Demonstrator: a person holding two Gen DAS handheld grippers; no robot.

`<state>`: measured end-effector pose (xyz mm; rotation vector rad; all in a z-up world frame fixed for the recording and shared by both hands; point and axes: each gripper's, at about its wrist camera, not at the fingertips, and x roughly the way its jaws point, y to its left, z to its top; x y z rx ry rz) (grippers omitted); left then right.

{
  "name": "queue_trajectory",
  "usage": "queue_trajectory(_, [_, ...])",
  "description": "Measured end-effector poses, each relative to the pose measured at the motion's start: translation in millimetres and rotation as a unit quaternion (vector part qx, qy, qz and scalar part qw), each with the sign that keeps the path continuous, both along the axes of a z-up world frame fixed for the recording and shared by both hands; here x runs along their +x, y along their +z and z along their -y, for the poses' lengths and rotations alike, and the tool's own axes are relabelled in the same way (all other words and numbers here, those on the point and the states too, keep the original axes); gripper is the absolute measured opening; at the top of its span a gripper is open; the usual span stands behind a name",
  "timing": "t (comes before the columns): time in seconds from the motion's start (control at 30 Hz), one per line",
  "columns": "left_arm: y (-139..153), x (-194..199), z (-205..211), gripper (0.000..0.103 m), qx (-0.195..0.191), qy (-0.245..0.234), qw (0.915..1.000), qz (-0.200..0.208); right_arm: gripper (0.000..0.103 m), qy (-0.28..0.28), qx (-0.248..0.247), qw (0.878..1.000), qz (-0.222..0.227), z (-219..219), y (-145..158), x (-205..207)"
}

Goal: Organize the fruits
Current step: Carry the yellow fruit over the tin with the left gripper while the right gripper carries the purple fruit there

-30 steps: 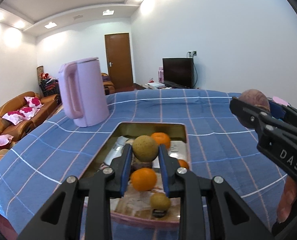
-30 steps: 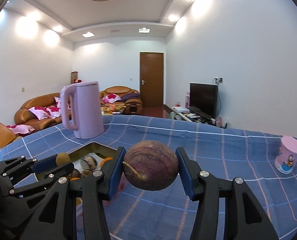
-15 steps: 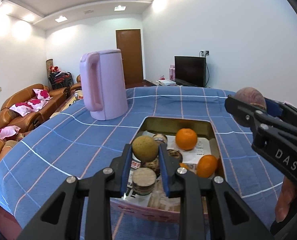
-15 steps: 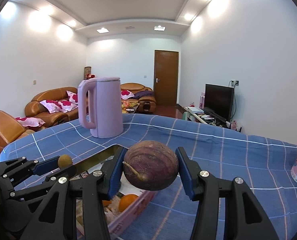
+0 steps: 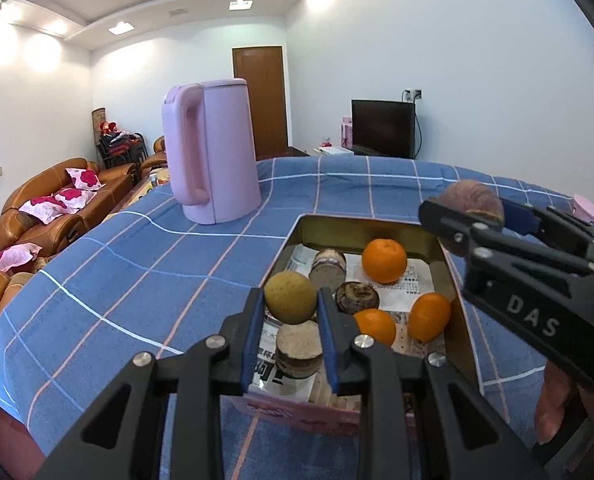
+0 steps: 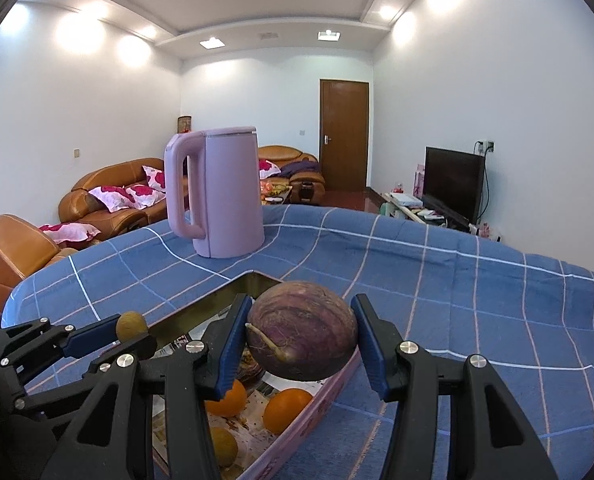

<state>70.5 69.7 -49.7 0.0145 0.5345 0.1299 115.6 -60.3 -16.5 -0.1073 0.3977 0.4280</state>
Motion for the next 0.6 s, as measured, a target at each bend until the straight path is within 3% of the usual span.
queue_trajectory(0.6, [-15, 13, -2, 0.028, -0.010, -0.015, 0.9986, -0.051, 0.053, 0.002, -0.026, 0.998, -0.063, -21, -21, 29])
